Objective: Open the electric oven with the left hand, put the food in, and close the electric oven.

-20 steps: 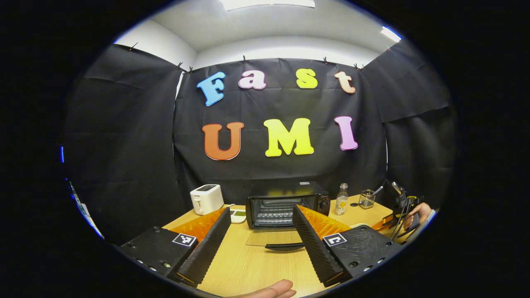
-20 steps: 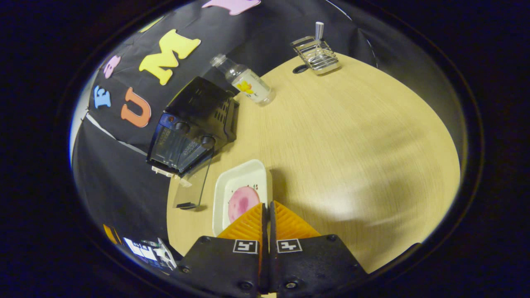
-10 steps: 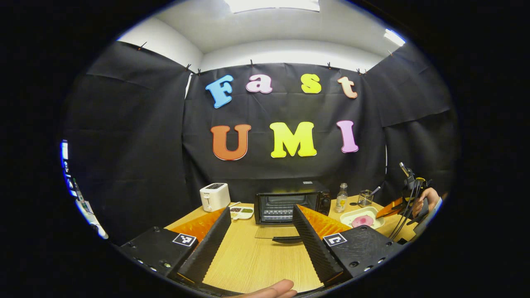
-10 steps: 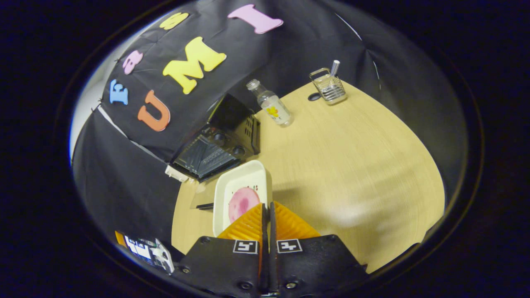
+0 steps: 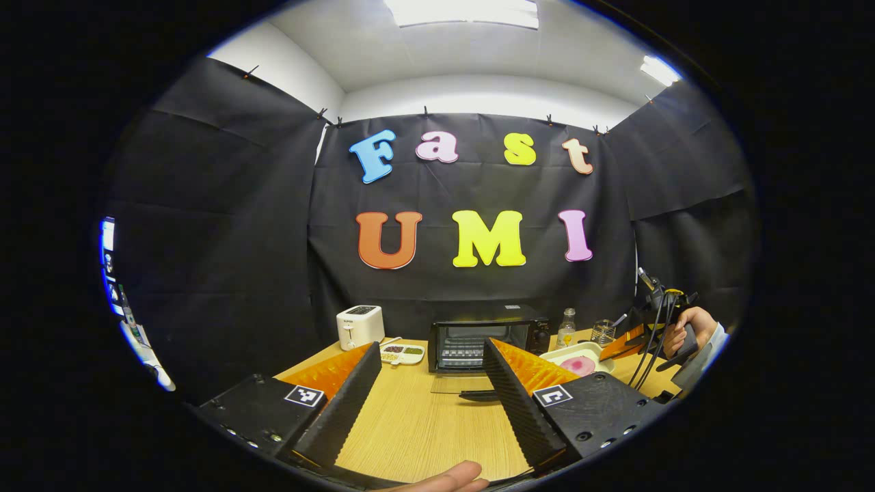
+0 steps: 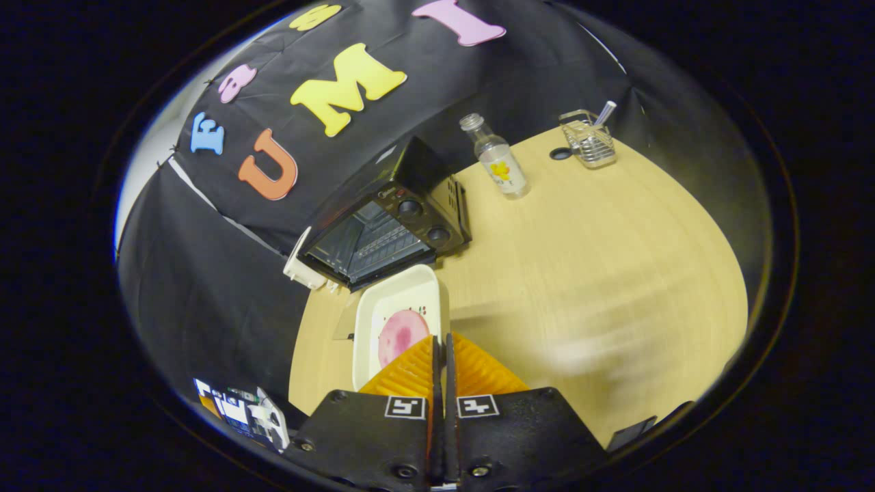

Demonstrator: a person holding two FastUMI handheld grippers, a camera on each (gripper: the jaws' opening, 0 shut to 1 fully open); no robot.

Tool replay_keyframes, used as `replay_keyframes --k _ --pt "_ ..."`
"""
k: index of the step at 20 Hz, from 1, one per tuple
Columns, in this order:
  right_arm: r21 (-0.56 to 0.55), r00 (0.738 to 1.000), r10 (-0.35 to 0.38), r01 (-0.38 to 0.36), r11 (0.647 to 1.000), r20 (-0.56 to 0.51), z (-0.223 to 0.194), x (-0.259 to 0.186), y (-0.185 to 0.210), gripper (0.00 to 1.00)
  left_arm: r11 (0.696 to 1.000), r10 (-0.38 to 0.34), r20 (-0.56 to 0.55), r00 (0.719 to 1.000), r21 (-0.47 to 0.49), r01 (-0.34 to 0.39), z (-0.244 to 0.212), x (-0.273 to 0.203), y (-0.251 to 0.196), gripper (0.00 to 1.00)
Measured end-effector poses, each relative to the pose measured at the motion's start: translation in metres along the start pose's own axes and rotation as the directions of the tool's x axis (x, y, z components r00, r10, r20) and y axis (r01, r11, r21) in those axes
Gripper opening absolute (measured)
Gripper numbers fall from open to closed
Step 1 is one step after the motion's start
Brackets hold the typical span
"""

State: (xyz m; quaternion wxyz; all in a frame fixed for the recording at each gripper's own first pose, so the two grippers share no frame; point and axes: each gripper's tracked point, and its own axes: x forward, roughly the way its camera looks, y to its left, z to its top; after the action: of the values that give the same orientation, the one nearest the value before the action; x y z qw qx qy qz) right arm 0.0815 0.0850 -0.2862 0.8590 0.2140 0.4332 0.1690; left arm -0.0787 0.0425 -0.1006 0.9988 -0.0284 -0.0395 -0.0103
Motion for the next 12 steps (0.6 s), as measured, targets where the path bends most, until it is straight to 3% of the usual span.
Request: replay_keyframes --k 6,7,8,12 --pt "0.082 0.997 0.064 -0.061 0.995 -0.032 -0.003 0.066 0.048 0.04 1.000 0.019 -0.011 1.000 0.002 -0.019 -0.018 0.022 0.013 0.95" --pt "0.097 0.997 0.069 -0.065 0.993 -0.036 -0.003 0.079 0.054 0.01 1.000 0.022 -0.022 1.000 0.009 -0.022 -0.022 0.027 0.016 0.85" --pt "0.108 0.997 0.073 -0.068 0.992 -0.038 -0.003 0.091 0.061 0.04 1.000 0.025 -0.032 0.999 0.017 -0.025 -0.027 0.032 0.019 0.95" --pt "0.162 0.998 0.064 -0.059 0.985 -0.026 -0.004 0.140 0.078 0.01 0.999 0.035 -0.061 0.998 0.029 -0.033 -0.043 0.049 0.030 0.95"
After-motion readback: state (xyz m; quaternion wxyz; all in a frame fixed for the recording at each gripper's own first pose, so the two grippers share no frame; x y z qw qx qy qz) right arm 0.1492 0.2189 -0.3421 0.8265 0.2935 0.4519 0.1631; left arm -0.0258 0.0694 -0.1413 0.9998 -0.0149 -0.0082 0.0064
